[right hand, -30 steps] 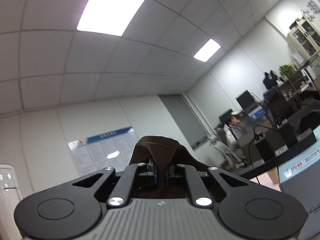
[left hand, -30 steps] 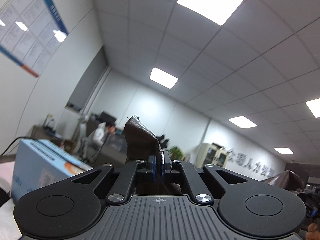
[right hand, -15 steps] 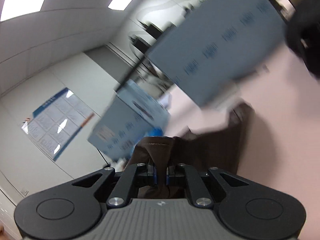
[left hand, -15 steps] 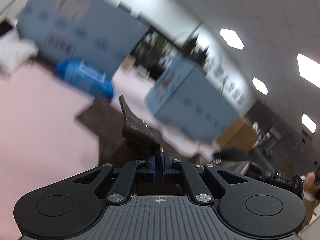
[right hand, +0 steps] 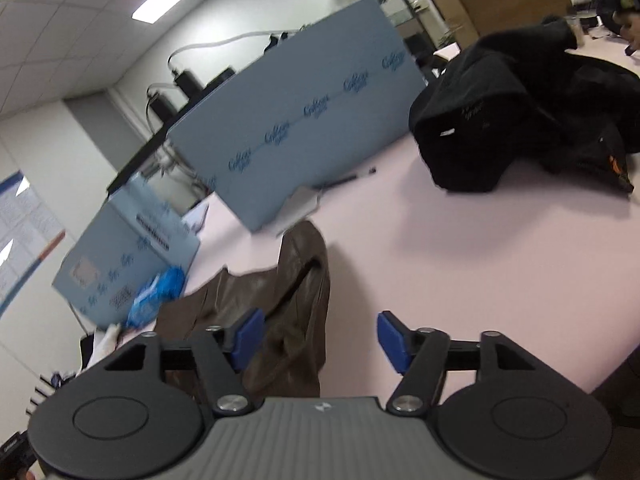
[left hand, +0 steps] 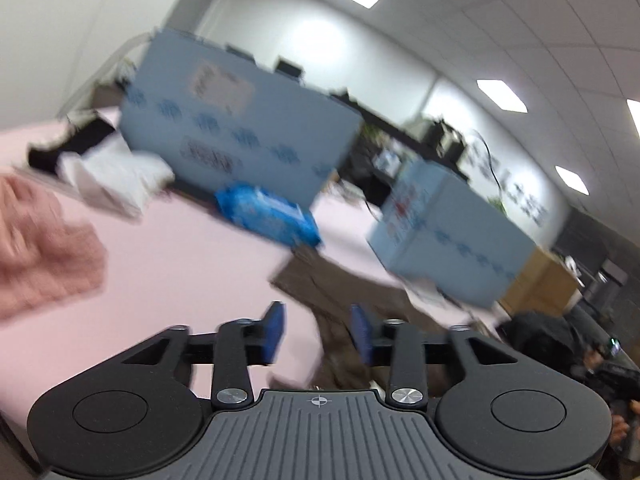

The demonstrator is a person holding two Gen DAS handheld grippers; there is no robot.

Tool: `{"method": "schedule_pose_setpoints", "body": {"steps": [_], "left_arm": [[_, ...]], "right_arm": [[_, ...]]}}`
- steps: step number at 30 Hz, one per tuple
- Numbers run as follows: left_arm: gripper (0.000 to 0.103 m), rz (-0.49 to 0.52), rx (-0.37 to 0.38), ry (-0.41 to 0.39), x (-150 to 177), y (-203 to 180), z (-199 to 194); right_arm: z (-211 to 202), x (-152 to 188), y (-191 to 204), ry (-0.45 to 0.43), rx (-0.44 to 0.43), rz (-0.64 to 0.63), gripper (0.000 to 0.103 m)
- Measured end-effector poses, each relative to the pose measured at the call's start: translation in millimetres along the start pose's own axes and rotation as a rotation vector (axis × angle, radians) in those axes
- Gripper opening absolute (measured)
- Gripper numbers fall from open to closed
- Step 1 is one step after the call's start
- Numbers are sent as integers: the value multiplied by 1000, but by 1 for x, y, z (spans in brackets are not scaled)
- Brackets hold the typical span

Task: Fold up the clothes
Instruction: 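Lift the vest with both grippers and carry it over the table, then lower the vest onto the table and open both grippers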

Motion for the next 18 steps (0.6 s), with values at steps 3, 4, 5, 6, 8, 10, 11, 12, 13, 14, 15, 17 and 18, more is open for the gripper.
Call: {"method": "schedule_pose_setpoints", "body": {"steps": [3,4,5,6,8,10,11,12,13,14,15,17,18], "left_arm": [[70,24,30,5,-20,0,45],[70,16,50,15,-24,0,65],[70,-7,64,35,-28,2,89],[70,-31,78,56,-31,3,113],[70,-68,74,102,-28,6,162],[70,-47,62,147,-25,3,202],[70,-29,54,165,-23,0,221],[70,-6,43,178,-22,-2,238],[70,16,39,187,-16,-3,252],[70,30,31,197,-14,-5,265],[70,44,27,204,-12,-7,273],[70,72,20,216,-8,-11,289],[70,87,15,222,-7,-12,295]], "right_arm": [[21,-16,24,12,-61,-18,74],[31,-21,33,20,-67,-34,74],[41,-26,43,28,-73,-50,74],[51,-30,50,35,-61,-63,74],[71,-35,64,57,-28,-98,74],[92,-37,75,86,11,-160,74],[106,-39,80,85,59,-225,74],[115,-42,81,72,101,-280,74],[121,-45,81,62,132,-312,74],[132,-49,78,49,187,-350,74],[141,-52,75,43,222,-367,74],[154,-54,69,55,244,-373,74],[163,-55,66,71,253,-375,74]]}}
Point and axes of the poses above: each gripper's, at about its wrist camera, not at the fingertips, and z roughly the way its jaws point, y to its left, x to its underside, the point moved 9 cm from there along z, roughly the way its jaws point, and after that the axes turned 15 degrees about z, right-handed, at the moved point
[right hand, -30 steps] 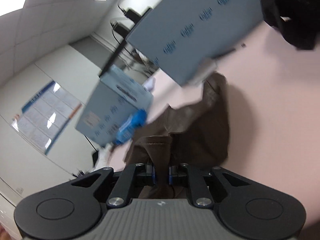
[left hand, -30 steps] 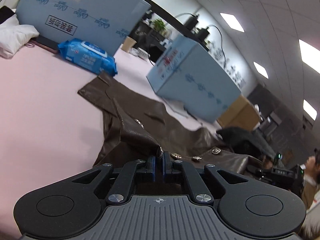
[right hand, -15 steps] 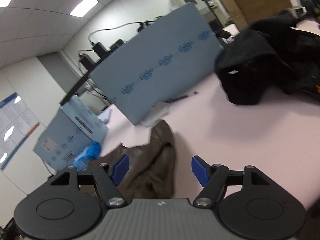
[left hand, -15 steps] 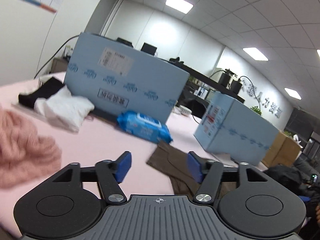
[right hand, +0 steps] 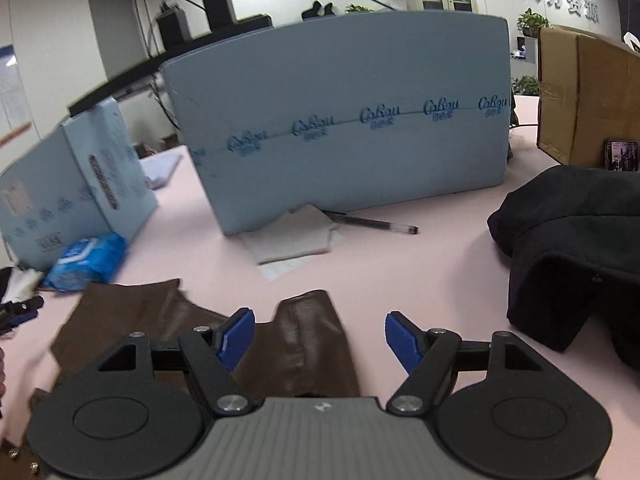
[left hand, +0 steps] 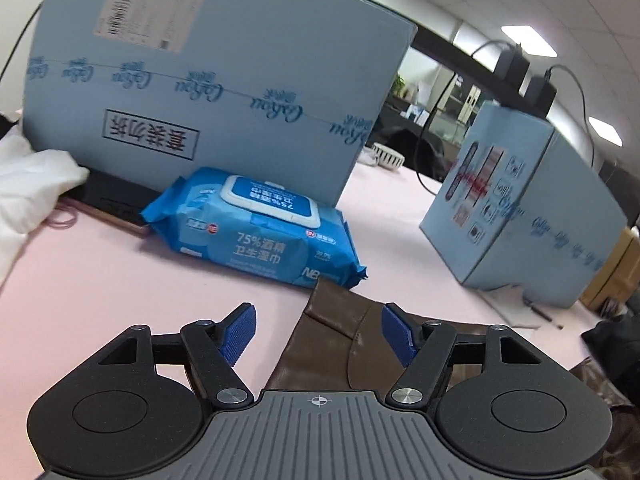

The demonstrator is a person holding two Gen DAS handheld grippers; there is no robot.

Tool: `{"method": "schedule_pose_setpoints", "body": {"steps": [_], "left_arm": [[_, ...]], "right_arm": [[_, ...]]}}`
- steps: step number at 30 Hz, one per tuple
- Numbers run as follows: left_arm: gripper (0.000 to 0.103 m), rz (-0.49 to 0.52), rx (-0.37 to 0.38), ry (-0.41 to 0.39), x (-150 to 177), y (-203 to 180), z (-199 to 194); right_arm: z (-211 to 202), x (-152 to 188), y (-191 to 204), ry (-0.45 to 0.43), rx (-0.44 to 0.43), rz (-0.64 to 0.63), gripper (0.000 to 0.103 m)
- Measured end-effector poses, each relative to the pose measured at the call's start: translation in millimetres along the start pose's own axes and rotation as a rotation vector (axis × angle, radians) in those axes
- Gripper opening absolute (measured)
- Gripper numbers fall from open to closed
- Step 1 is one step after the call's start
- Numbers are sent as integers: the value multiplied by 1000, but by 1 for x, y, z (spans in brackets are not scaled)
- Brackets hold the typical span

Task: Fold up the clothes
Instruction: 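Lower the vest onto the table and open both grippers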

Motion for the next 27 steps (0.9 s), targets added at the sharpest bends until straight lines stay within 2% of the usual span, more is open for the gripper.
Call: {"method": "schedule_pose_setpoints", "body": {"steps": [4,8,13,18,21,22,23,24,25,26,27], "left_arm": [[70,58,10,33,0,-8,16],[77,92,-1,59,-1,-13,28],[85,114,23,106,2,-18,46],[85,165,50,188,13,-29,69],[84,182,66,183,17,-37,72],[81,191,80,183,18,-42,72],[66,185,83,180,18,-43,70],[57,180,86,178,18,-45,68],[46,143,112,174,18,-45,66],[37,106,139,171,18,-45,63],[35,81,153,162,17,-45,60]], "right_arm": [[23,6,7,68,-11,-51,75],[49,9,17,80,63,-173,79],[68,12,18,123,74,-187,79],[75,16,11,152,61,-174,79],[78,18,7,166,50,-161,79],[79,18,6,167,47,-160,77],[80,18,4,171,41,-157,69],[81,19,3,178,33,-153,61],[82,19,2,185,25,-148,49],[83,20,0,188,25,-144,45],[84,21,-2,191,26,-141,37]]}}
Point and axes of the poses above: each gripper's, at about its wrist camera, not at the fingertips, and z roughly the way its jaws point, y to its left, x to its underside, the point moved 9 cm from there along z, roughly the way its jaws point, and after that the axes turned 15 degrees about z, right-handed, at the moved point
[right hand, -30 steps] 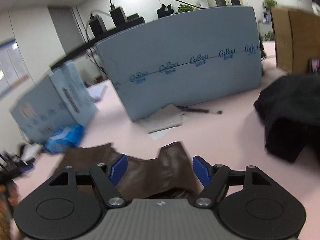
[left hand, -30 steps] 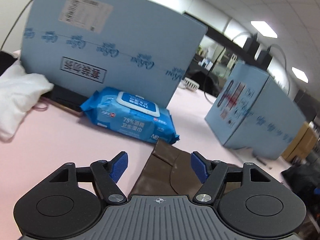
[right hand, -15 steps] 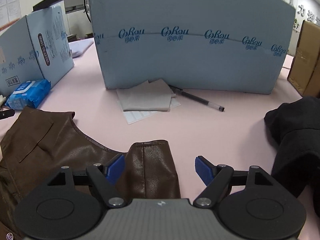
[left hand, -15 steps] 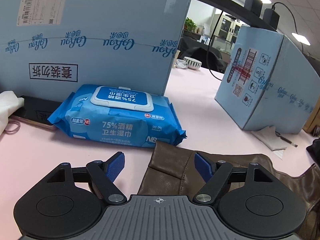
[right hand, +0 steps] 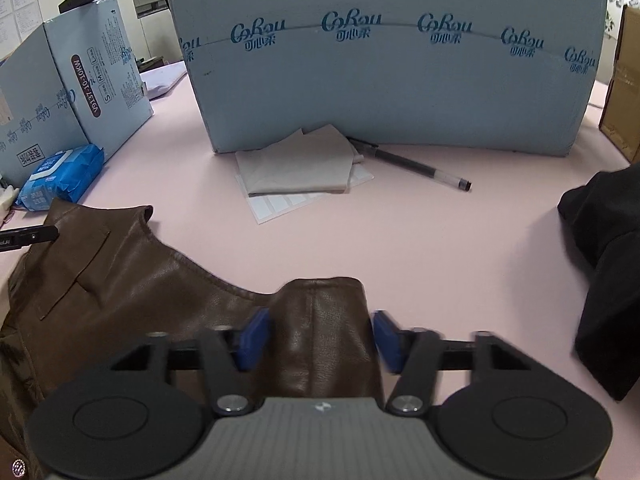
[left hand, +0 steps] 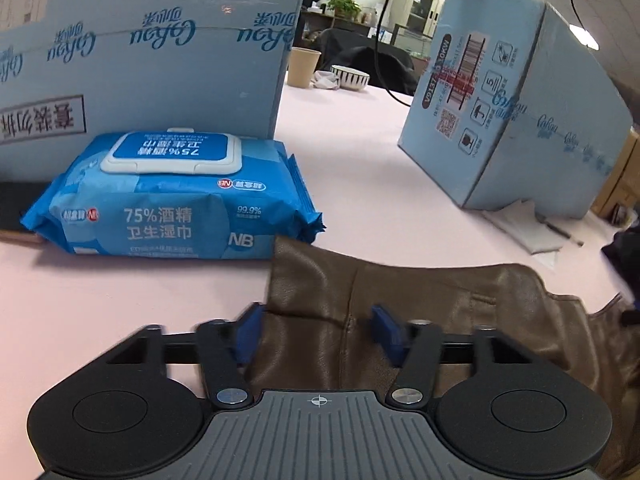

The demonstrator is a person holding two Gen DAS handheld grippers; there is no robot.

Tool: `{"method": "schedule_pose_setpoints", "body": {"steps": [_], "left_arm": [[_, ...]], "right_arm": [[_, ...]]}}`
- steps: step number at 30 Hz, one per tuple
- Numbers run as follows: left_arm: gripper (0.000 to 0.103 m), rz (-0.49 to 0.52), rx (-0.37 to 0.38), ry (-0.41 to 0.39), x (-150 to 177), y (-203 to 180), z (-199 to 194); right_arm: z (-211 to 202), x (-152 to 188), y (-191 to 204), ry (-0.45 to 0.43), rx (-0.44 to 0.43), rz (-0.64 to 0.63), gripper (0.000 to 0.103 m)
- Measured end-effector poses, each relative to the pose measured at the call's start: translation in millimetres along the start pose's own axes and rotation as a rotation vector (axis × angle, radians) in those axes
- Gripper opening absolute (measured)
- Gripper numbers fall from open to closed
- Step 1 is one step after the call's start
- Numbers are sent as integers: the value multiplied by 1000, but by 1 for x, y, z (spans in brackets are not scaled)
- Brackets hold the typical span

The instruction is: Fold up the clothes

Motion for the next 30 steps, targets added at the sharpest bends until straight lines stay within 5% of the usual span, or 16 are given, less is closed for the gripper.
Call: {"method": "schedule_pose_setpoints", "body": {"steps": [2,4,11,18,25,30], "left_arm": [[28,-6,9,-16,0,-3,-4],[22,-12,23,-38,0,-8,-9],[19,-130,137,-188,0,-24,-40],[19,-169,141,-334,-12,-27,-90],[19,-140,-33,-546,-51,5,-192],[19,-68,-154,-591,-85,14,-220]], "right_arm": [[0,2,-4,-8,-5,7,16],[-3,2,-7,-28,-24,28,10],[-36,-3,-18,-126,-170,145,5],[-77,-11,17,-191,-339,131,5],[-102,-28,88,-229,-514,40,5],[-94,-68,111,-277,-568,63,5]]}}
Point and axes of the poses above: each gripper's, at about its wrist camera, not at the fingertips, and z roughly the way its jaws point, y to its left, x to its underside, the point moved 9 cm from there along z, roughly the way its jaws point, and after that the axes turned 15 degrees about z, right-handed, at the moved point
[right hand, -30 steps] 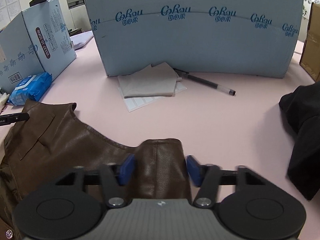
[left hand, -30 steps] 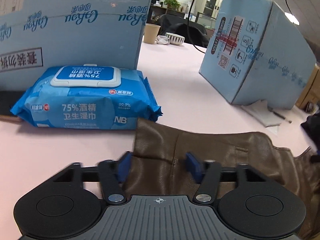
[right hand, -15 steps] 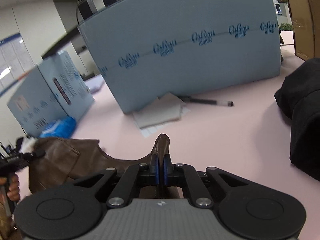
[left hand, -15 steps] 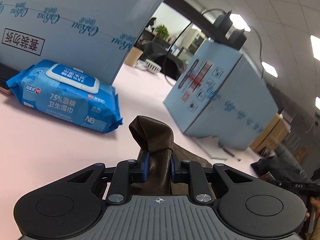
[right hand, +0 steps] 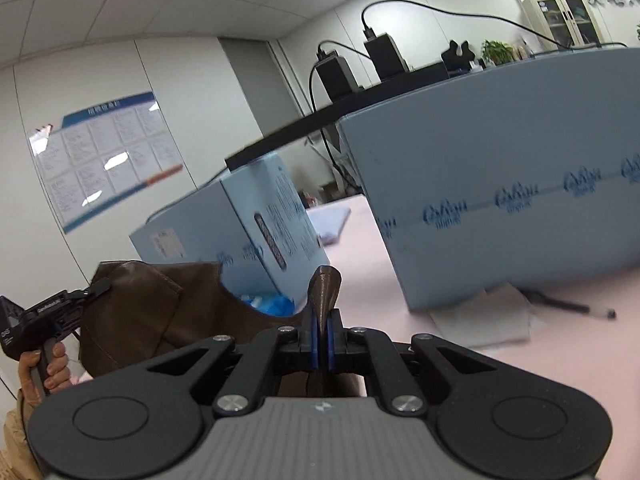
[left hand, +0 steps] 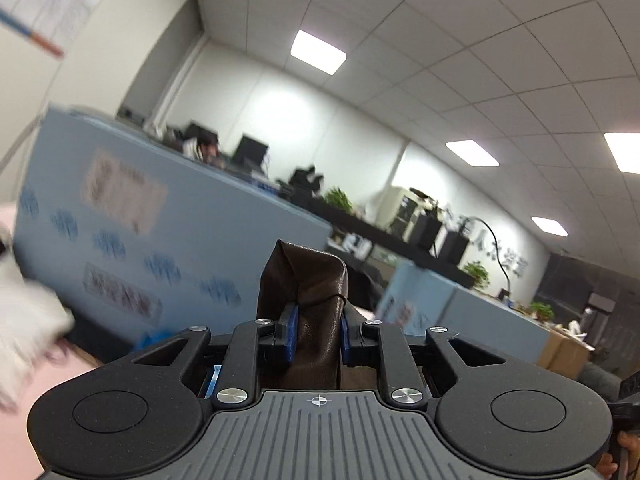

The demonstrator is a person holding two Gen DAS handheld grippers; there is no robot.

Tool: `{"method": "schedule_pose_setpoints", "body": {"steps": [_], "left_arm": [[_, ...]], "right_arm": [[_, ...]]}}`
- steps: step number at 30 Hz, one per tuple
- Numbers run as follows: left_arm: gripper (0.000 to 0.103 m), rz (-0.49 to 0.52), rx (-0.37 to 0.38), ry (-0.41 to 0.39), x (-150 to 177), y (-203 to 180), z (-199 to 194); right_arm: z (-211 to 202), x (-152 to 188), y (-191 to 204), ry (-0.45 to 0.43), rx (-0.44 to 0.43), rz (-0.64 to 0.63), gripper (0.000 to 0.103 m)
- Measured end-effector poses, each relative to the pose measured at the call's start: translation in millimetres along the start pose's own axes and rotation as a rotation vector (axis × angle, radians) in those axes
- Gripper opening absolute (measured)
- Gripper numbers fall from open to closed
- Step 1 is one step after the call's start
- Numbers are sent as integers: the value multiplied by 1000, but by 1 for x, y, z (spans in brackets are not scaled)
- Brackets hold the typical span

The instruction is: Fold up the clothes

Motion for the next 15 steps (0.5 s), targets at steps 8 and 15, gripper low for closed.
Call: {"method": "schedule_pose_setpoints", "body": {"steps": [8,15], "left_arm": [[19,6,43,271,89,-28,89],[22,21,18,407,139,-36,128]], "right_arm": [[38,-18,-101,2,186,177,5],[60,-23,-147,25,321,197,5]]}}
Point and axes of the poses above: each gripper's, at about its wrist camera, not at the fingertips, and z roughly the way its jaws point, y to its left, x to its underside, the point moved 9 cm from there along z, roughly the way its jaws point, and after that the axes turned 15 degrees about z, right-handed, at the moved point
